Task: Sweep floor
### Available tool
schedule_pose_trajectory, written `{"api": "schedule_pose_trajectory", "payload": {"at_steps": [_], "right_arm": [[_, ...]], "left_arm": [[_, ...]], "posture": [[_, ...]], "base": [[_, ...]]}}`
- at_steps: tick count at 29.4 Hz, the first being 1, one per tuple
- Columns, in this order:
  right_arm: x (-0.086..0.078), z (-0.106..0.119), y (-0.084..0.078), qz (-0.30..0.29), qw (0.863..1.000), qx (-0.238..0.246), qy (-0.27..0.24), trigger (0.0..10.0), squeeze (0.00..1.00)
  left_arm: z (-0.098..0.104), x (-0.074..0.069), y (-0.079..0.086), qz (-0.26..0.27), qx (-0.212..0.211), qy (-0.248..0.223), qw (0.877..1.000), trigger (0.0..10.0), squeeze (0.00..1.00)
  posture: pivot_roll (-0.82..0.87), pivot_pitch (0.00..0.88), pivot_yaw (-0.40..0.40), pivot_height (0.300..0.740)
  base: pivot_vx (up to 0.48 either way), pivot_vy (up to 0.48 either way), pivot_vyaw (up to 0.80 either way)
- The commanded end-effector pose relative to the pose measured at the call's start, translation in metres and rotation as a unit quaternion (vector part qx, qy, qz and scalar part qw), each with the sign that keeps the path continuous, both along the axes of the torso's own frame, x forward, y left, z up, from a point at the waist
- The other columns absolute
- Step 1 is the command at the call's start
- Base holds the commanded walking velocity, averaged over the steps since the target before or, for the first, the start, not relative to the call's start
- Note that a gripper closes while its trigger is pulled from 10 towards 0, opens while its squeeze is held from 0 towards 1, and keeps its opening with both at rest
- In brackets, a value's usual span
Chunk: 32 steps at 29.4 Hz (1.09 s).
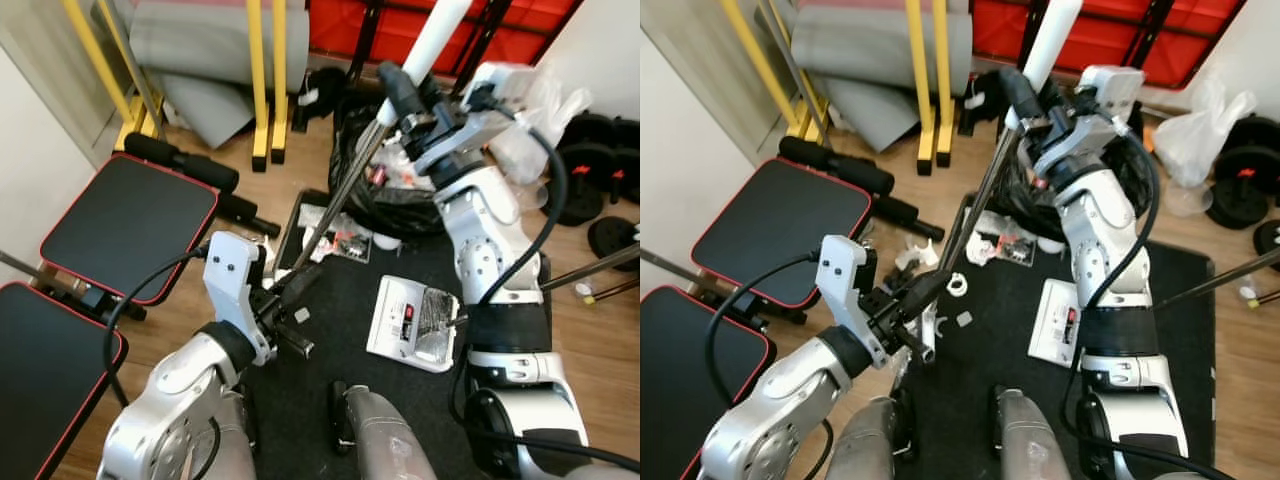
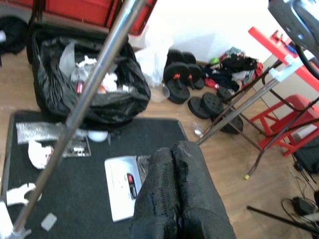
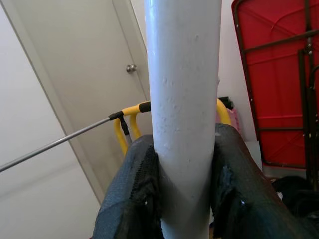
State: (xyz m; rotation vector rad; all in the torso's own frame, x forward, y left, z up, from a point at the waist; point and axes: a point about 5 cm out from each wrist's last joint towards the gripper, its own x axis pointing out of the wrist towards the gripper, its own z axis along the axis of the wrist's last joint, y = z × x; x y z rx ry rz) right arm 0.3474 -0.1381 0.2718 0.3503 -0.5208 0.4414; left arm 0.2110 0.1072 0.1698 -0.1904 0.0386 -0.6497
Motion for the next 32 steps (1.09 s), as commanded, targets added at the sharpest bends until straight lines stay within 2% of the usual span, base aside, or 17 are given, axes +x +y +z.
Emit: {"api": "schedule_pose_trajectory", "payload": {"at_steps": [1,7,9,11,14,17,19,21,23,25,32], "right_arm": [[0.001,0.007,-0.003,-0.001,0.999,0.019,-0.031,10.0,0.00],[0.005,0.006,-0.003,-0.006,0.999,0.024,-0.038,10.0,0.00],[0.008,0.006,-0.003,-0.011,0.999,0.027,-0.039,10.0,0.00],[0.019,-0.001,0.000,-0.022,0.999,0.026,-0.028,10.0,0.00],[0.022,-0.005,0.002,-0.026,0.999,0.026,-0.020,10.0,0.00],[0.028,-0.012,0.004,-0.041,0.999,0.013,-0.004,10.0,0.00],[0.031,-0.021,0.004,-0.067,0.998,-0.015,0.008,10.0,0.00],[0.032,-0.026,0.002,-0.076,0.997,-0.021,0.016,10.0,0.00],[0.032,-0.039,0.001,-0.092,0.994,-0.054,0.029,10.0,0.00],[0.033,-0.043,0.000,-0.096,0.993,-0.065,0.030,10.0,0.00],[0.036,-0.041,-0.003,-0.114,0.989,-0.090,0.021,10.0,0.00]], "left_arm": [[0.001,-0.008,-0.001,-0.036,-0.013,0.008,0.999,10.0,0.00],[0.002,-0.012,0.000,-0.035,-0.016,0.010,0.999,10.0,0.00],[0.003,-0.015,0.000,-0.035,-0.017,0.011,0.999,10.0,0.00],[0.005,-0.019,0.000,-0.037,-0.019,0.014,0.999,10.0,0.00],[0.006,-0.021,0.000,-0.037,-0.020,0.014,0.999,10.0,0.00],[0.008,-0.023,0.000,-0.036,-0.021,0.016,0.999,10.0,0.00],[0.008,-0.024,0.000,-0.036,-0.023,0.017,0.999,10.0,0.00],[0.009,-0.024,0.000,-0.037,-0.024,0.017,0.999,10.0,0.00],[0.010,-0.024,0.000,-0.038,-0.026,0.018,0.999,10.0,0.00],[0.010,-0.024,-0.001,-0.038,-0.027,0.018,0.999,10.0,0.00],[0.010,-0.023,0.000,-0.037,-0.028,0.019,0.999,10.0,0.00]], "posture": [[-0.14,0.404,-0.125,0.740],[-0.14,0.409,-0.128,0.740],[-0.14,0.407,-0.131,0.740],[-0.13,0.420,-0.137,0.740],[-0.13,0.426,-0.140,0.740],[-0.13,0.432,-0.144,0.740],[-0.13,0.432,-0.144,0.740],[-0.13,0.436,-0.148,0.740],[-0.14,0.435,-0.151,0.740],[-0.14,0.435,-0.151,0.740],[-0.14,0.433,-0.153,0.740]], "base": [[0.000,0.000,0.00],[0.000,0.000,0.00],[0.000,0.000,0.00],[0.000,0.000,0.00],[0.000,0.000,0.00],[0.000,0.000,0.00],[0.000,0.000,0.00],[0.000,0.000,0.00],[0.000,0.000,0.00],[0.000,0.000,0.00],[0.000,0.000,0.00]]}}
